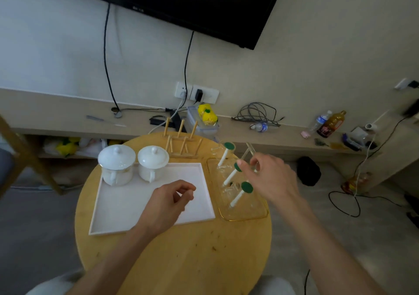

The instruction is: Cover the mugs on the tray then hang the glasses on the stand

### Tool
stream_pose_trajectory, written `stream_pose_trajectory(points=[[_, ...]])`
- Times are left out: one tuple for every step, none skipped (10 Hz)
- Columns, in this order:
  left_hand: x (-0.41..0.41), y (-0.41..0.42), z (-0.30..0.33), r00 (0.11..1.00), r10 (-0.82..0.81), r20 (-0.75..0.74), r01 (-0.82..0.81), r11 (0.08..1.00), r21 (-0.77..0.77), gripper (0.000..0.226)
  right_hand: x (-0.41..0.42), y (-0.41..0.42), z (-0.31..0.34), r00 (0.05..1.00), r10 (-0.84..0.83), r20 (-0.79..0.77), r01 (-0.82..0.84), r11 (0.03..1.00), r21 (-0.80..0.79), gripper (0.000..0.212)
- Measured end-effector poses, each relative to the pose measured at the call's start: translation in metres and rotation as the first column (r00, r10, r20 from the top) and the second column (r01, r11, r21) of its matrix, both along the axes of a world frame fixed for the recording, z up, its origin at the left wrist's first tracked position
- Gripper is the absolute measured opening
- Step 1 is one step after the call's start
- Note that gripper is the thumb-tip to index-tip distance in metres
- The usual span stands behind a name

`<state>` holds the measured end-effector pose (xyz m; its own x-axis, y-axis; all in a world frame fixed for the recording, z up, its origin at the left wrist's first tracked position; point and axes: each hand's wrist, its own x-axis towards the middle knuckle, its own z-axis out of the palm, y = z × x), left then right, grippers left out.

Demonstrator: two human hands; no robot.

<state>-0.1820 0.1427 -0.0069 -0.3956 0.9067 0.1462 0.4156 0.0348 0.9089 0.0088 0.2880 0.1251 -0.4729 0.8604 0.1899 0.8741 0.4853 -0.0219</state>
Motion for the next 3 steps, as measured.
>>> stream_pose_trajectory(points=[[0.000,-0.030,0.029,0.999,0.040,-0.031,-0.040,0.999,0.018,0.012,0.013,-0.019,0.024,0.994,0.015,-0.110,-0.016,1.000,-0.014,0.045],[0.003,-0.064,0.057,0.997,0.069,-0.042,-0.067,0.997,0.045,0.011,0.024,-0.047,0.051,0.936,0.100,-0.338,-0.149,0.981,-0.123,0.036],[0.015,-0.093,0.082,0.997,0.077,0.009,-0.077,0.993,0.094,0.012,0.029,-0.084,0.068,0.782,0.044,-0.622,-0.343,0.863,-0.370,0.033]])
